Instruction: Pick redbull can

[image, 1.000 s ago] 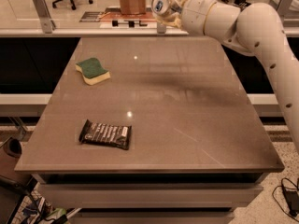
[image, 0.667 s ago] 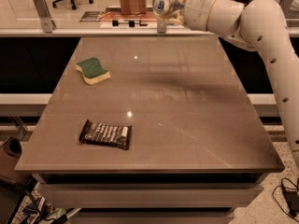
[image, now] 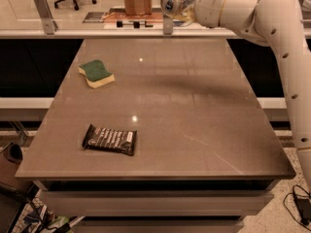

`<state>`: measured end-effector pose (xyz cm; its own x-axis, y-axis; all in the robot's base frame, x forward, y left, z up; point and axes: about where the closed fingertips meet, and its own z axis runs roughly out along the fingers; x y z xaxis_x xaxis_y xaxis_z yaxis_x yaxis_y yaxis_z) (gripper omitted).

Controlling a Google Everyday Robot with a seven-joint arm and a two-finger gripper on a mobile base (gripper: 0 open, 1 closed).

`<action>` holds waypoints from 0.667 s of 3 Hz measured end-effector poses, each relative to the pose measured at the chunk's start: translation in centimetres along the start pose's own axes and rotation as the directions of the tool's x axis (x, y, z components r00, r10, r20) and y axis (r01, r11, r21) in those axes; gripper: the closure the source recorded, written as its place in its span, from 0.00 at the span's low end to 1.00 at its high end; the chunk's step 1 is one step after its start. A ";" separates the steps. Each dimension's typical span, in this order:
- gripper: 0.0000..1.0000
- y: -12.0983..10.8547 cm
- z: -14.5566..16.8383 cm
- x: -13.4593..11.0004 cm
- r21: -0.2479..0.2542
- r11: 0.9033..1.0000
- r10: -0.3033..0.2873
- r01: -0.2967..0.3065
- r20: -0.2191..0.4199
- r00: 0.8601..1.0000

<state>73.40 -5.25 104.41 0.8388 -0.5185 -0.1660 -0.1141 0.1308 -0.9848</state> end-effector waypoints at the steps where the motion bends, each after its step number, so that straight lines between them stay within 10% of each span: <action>1: 1.00 0.0 0.1 0.0 0.000 1.000 0.003 -0.003 0.001 1.000; 2: 1.00 0.4 0.6 -0.6 -0.025 0.999 -0.045 0.045 -0.002 0.999</action>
Offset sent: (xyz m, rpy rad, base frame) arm -0.0051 0.0093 -0.0058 -0.1059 -0.0597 -0.0154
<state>73.15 -4.42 104.14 0.8418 -0.5258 -0.1218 -0.0899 0.0859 -0.9922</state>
